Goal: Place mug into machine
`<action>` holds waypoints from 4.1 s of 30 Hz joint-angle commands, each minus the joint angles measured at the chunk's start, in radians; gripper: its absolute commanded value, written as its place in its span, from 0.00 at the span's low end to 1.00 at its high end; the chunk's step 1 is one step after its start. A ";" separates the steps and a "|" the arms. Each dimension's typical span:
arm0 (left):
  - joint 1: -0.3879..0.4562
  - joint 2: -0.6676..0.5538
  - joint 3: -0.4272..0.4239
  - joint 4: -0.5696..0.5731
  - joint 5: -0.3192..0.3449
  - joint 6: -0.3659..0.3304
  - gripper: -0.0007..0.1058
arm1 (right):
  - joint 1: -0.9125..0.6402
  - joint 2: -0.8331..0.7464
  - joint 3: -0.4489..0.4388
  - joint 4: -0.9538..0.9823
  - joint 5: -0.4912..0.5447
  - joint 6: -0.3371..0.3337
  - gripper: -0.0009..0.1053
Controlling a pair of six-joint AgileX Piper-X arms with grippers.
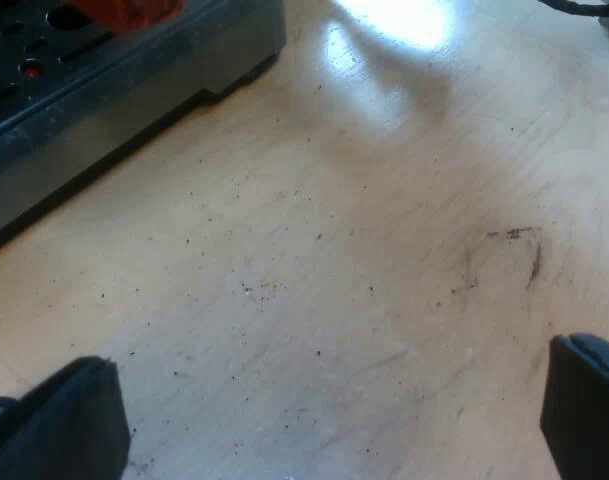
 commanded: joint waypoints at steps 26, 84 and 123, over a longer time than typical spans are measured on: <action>-0.004 -0.001 -0.004 -0.012 0.004 0.016 0.80 | 0.000 -0.230 -0.011 0.152 -0.007 -0.071 0.01; -0.004 -0.001 0.144 -0.364 -0.270 0.121 0.80 | 0.002 -1.110 -0.170 1.286 -0.456 -0.205 0.01; -0.004 -0.001 0.147 -0.371 -0.265 0.075 0.80 | 0.618 -0.371 -0.140 0.226 0.060 0.031 0.01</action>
